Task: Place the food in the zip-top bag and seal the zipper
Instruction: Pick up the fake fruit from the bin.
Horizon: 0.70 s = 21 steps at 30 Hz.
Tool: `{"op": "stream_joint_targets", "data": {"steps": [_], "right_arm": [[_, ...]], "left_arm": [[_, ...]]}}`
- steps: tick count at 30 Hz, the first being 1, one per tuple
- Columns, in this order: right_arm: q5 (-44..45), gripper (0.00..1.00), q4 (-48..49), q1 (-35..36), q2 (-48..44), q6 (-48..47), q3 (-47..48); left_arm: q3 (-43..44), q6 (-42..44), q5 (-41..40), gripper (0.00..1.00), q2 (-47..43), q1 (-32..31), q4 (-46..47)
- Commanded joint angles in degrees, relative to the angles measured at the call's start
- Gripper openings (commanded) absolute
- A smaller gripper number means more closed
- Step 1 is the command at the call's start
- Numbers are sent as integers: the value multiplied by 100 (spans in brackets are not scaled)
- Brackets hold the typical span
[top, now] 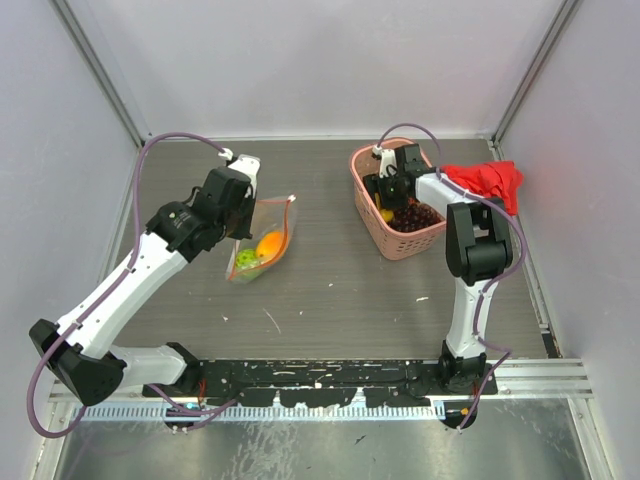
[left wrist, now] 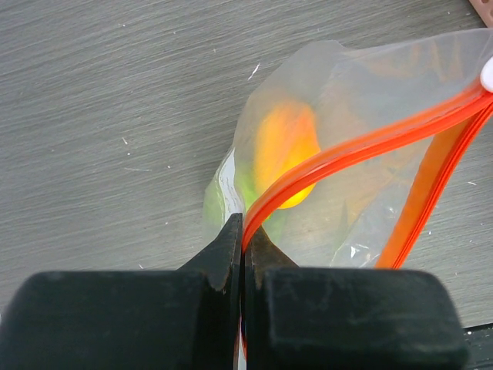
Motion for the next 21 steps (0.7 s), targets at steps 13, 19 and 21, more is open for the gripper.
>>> {"op": "stream_joint_targets", "data": {"steps": [13,19,21], "right_arm": [[189,43,8,-31,-925,73,-140],[587,34,-103,-35,-1556,356,-273],[725,31,-168,-31,-1798,461,-325]], "left_arm": [[5,-92,403,0,-240,185,477],[-13,-139,638,0,-290,271,534],[-12,-164,754,0,-310,308,552]]}}
